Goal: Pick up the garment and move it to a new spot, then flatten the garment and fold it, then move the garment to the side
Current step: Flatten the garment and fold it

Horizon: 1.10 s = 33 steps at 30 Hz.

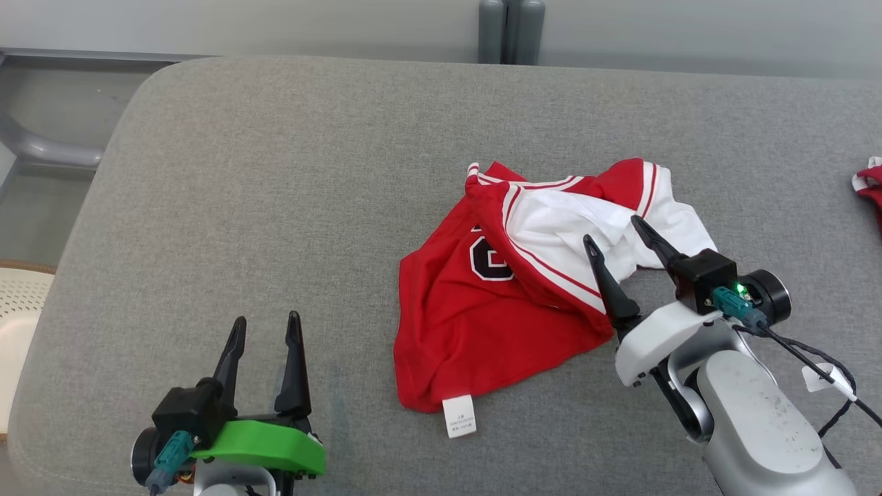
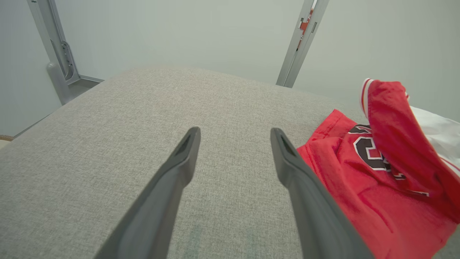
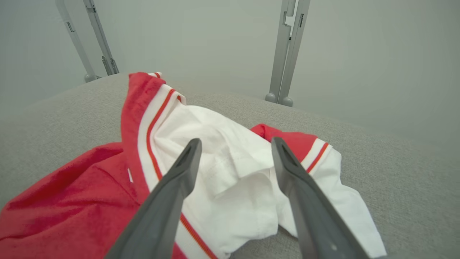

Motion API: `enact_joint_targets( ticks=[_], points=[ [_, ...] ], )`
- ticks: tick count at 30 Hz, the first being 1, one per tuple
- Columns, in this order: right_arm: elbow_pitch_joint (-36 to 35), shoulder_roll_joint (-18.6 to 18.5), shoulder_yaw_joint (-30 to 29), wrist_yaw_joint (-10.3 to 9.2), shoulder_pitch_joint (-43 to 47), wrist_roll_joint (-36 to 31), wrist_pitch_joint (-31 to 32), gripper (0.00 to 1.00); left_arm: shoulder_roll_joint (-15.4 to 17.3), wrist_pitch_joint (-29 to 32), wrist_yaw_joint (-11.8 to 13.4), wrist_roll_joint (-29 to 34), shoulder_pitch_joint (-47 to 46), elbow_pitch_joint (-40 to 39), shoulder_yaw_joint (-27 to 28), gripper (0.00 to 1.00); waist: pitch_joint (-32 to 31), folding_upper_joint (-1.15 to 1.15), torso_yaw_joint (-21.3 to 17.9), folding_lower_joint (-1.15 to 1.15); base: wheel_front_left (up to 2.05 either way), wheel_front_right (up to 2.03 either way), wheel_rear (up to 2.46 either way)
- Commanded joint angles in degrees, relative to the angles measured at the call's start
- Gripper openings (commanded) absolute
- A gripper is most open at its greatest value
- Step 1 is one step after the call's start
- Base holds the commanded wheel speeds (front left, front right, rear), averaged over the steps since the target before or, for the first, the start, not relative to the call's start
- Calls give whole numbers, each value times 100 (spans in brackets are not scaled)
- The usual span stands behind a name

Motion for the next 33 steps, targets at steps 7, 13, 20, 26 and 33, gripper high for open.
enact_joint_targets(
  ticks=[7,13,20,26,33],
  points=[
    [576,36,57,0,-316,-149,165,100,11,0,-27,-60,-160,52,-49,100,138,0,141,0,0,0,0],
    [1110,92,11,0,-615,-44,23,0,11,0,6,-71,-177,60,-20,100,122,0,256,0,0,0,0],
    [914,133,-316,0,-428,497,-73,0,11,-1,8,-56,-24,38,56,100,-5,0,38,0,0,0,0],
    [-113,-34,-924,0,197,1114,301,0,11,0,-11,-57,38,22,81,100,-72,0,-348,0,0,0,0],
    [-1425,21,-2014,0,1112,1352,1128,0,13,-1,-27,-92,-1,20,56,100,-9,0,-765,0,0,0,0]
  ],
)
